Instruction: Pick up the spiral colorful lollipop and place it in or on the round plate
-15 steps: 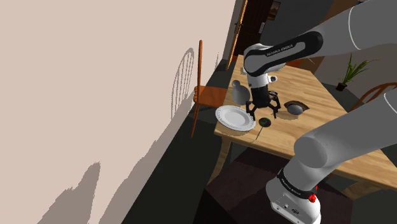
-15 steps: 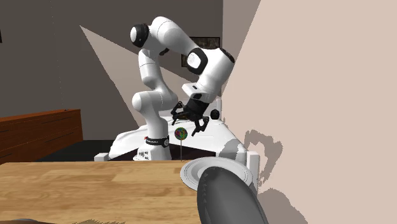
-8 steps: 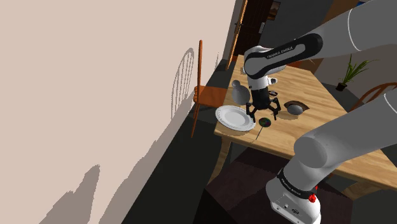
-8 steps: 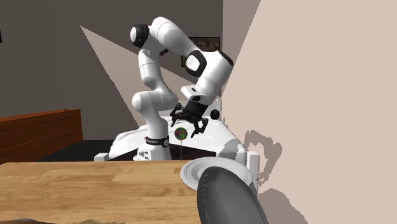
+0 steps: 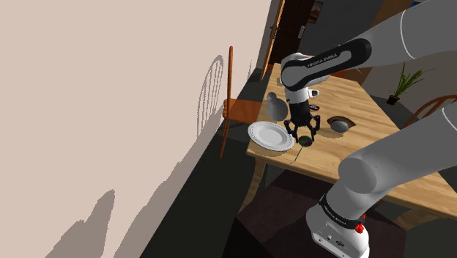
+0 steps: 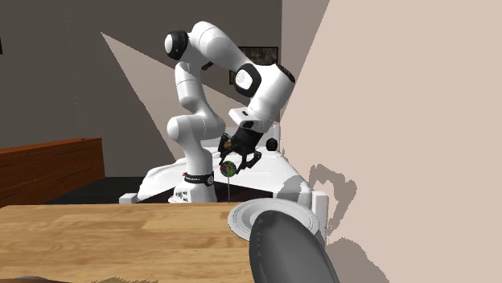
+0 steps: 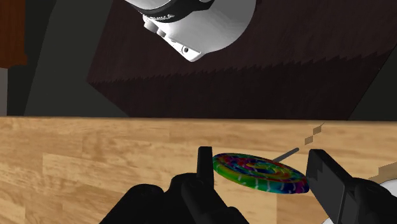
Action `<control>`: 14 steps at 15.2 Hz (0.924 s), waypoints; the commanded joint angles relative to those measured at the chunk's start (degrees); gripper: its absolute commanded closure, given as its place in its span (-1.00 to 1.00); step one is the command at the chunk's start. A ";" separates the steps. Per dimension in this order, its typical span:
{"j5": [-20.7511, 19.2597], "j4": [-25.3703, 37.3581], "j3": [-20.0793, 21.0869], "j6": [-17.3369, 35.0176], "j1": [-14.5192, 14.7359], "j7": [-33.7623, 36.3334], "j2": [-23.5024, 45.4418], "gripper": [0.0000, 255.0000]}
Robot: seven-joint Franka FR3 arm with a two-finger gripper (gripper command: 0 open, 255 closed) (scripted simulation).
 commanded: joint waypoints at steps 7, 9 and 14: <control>0.10 1.30 0.02 -2.60 0.04 -0.35 -1.32 1.00; 0.15 2.25 0.04 -4.34 0.05 -0.58 -2.13 1.00; 0.22 4.82 0.08 -8.59 0.08 -1.14 -3.85 1.00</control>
